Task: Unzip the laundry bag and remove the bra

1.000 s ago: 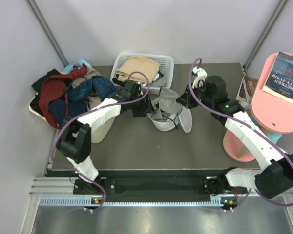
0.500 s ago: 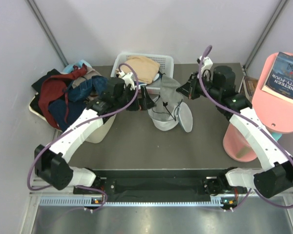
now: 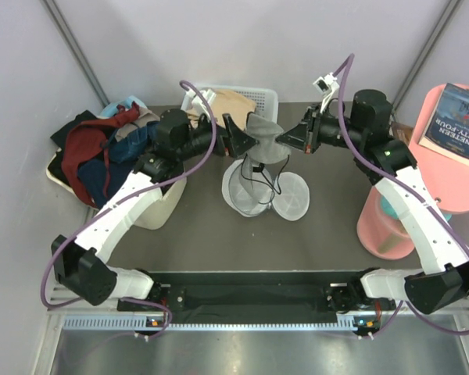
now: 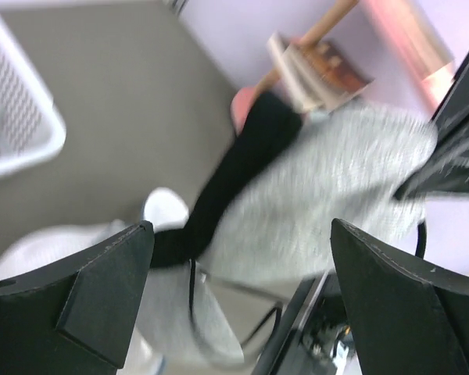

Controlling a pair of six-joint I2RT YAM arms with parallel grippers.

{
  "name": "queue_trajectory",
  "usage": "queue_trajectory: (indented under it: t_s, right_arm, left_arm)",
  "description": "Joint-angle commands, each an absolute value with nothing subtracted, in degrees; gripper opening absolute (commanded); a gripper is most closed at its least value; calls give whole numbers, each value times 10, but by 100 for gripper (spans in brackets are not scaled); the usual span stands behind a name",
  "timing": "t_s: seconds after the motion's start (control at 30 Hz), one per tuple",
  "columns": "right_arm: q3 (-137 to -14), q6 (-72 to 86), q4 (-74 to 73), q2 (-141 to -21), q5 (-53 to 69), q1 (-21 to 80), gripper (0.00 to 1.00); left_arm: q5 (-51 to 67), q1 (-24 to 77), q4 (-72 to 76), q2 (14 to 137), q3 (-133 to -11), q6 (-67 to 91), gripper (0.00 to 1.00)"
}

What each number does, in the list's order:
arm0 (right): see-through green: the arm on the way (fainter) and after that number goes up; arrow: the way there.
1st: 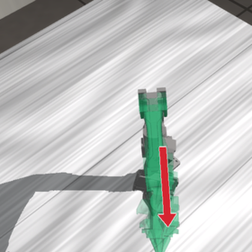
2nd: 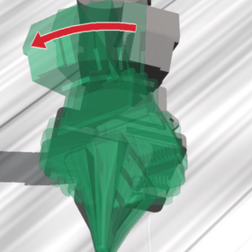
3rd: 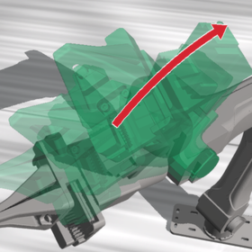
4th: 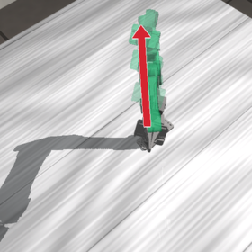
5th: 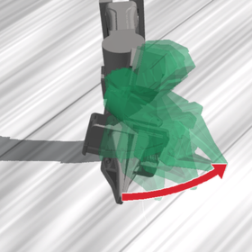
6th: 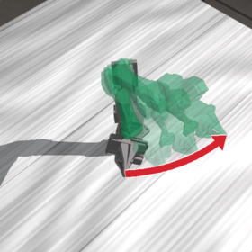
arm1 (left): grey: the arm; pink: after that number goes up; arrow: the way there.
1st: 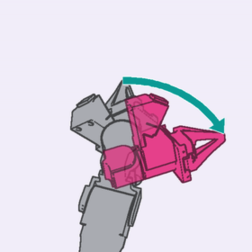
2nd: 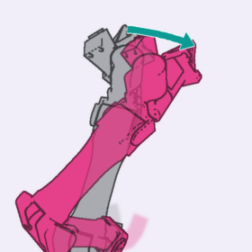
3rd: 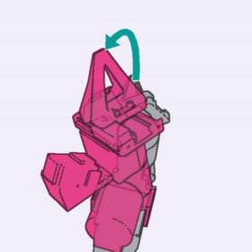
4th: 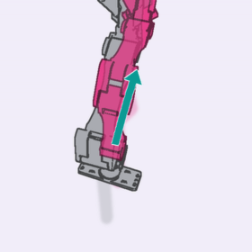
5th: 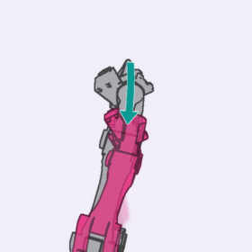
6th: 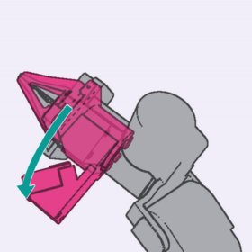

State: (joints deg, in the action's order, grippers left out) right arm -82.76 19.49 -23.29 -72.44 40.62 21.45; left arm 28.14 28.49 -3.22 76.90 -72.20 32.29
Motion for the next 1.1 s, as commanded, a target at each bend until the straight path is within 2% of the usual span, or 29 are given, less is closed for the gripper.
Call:
queue_trajectory:
  t_s: [0.0,0.17,0.27,0.3,0.37,0.4,0.47,0.5,0.57,0.67,0.7,0.77,0.8,0.9,0.97,1.07]
  right_arm:
    - [-878,209,-221,-718,465,207,0]
    - [-880,219,-214,-717,482,207,0]
    - [-878,224,-209,-713,489,207,0]
    - [-876,224,-209,-712,487,207,0]
    - [-869,224,-207,-713,485,205,0]
    - [-866,226,-204,-713,485,204,0]
    - [-852,229,-198,-715,471,202,0]
    - [-846,229,-197,-715,464,200,0]
    - [-830,227,-200,-716,433,193,0]
    - [-810,229,-212,-719,397,177,15]
    - [-802,227,-213,-720,395,174,35]
    - [-800,225,-216,-719,388,171,49]
    - [-800,220,-220,-717,383,171,67]
    - [-804,208,-234,-715,367,169,93]
    - [-804,200,-241,-715,352,169,99]
    - [-797,193,-248,-713,333,168,100]
  left_arm:
    - [315,280,64,791,-776,342,99]
    - [366,280,134,816,-776,390,98]
    - [381,280,169,816,-763,413,84]
    - [381,280,170,816,-762,414,68]
    - [392,281,180,817,-759,424,52]
    - [397,282,187,817,-759,430,29]
    - [408,282,205,818,-751,451,4]
    - [410,283,211,817,-749,460,0]
    - [417,283,239,816,-745,485,0]
    - [407,283,267,816,-756,518,0]
    - [406,282,275,817,-763,523,0]
    - [402,282,269,821,-794,524,0]
    - [389,282,237,822,-807,517,0]
    - [344,280,113,826,-898,444,0]
    - [298,276,14,838,-953,363,0]
    - [189,269,-169,864,-1075,264,0]
